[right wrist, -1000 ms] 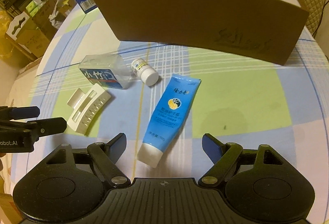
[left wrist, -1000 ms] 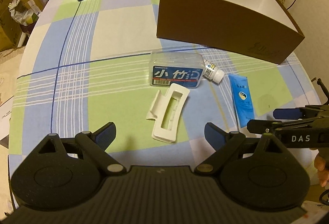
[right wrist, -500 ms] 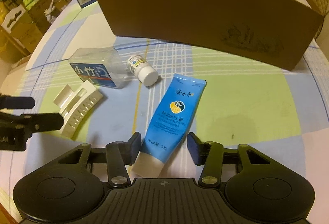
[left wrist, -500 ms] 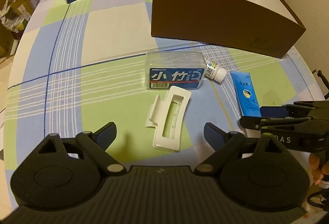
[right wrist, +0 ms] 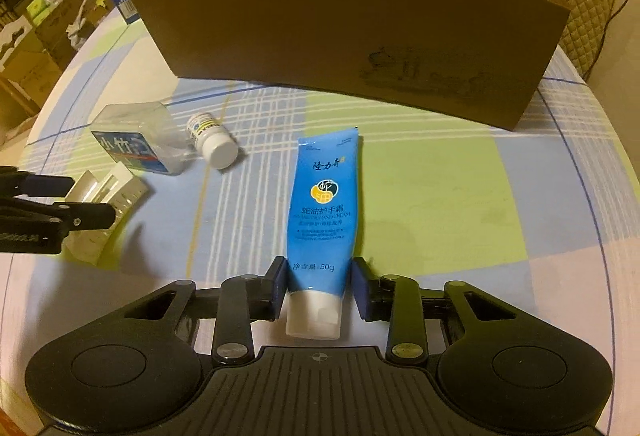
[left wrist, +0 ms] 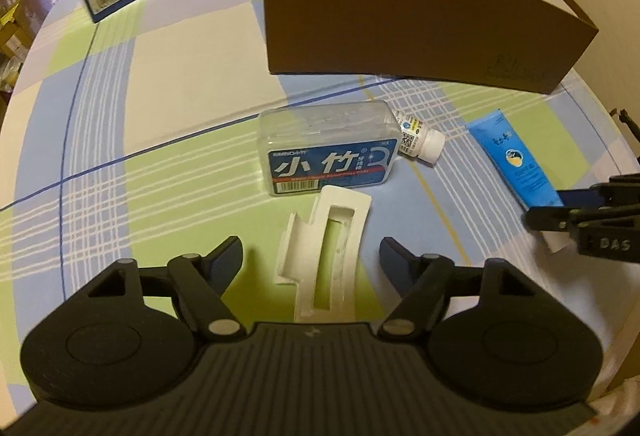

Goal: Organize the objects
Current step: 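Grasp white plastic clip with left tool while right tool grasps blue hand-cream tube, then carry white clip with left tool and blue tube with right tool over the brown box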

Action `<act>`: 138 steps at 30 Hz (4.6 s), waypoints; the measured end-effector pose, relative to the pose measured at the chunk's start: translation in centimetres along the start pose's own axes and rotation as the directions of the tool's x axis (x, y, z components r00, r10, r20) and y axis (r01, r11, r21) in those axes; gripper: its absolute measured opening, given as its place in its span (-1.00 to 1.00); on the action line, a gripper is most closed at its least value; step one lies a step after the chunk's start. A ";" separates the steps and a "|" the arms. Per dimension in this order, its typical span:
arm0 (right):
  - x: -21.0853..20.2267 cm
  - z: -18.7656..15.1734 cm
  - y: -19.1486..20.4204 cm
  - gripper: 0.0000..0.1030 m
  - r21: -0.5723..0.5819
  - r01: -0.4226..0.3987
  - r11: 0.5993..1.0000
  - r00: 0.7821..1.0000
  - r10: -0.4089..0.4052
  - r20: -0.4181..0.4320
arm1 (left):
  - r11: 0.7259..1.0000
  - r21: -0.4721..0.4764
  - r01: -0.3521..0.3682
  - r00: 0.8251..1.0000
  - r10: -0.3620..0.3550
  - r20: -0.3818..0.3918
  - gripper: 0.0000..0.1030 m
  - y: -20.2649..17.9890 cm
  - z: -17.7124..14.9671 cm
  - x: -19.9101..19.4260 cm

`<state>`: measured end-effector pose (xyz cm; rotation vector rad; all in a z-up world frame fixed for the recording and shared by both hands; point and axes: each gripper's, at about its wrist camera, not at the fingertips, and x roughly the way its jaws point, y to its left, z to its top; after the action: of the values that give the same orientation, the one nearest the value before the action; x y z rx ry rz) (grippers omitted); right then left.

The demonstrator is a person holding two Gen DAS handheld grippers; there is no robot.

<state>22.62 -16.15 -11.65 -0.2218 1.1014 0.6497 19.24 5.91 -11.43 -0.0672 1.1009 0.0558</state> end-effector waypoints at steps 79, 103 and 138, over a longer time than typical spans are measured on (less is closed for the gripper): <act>-3.8 -1.1 -1.7 -0.30 0.018 -0.117 0.993 0.993 0.117 0.022 | 0.999 -0.038 -0.033 0.999 0.033 0.000 -0.27 -2.7 -1.9 -3.7; -8.5 2.7 -0.4 -0.30 -0.038 -0.203 0.979 0.969 0.206 0.138 | 1.000 0.007 0.013 0.983 -0.014 0.181 -0.27 -4.4 3.5 -9.6; -9.8 13.7 -5.0 -0.30 -0.011 -0.175 0.985 0.939 0.170 0.298 | 0.996 0.086 0.026 0.952 -0.051 0.301 -0.27 -6.6 14.9 -7.9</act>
<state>33.03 -17.33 2.46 -0.0106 0.8388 0.8029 29.39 0.47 2.54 -0.0069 0.7933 -0.0138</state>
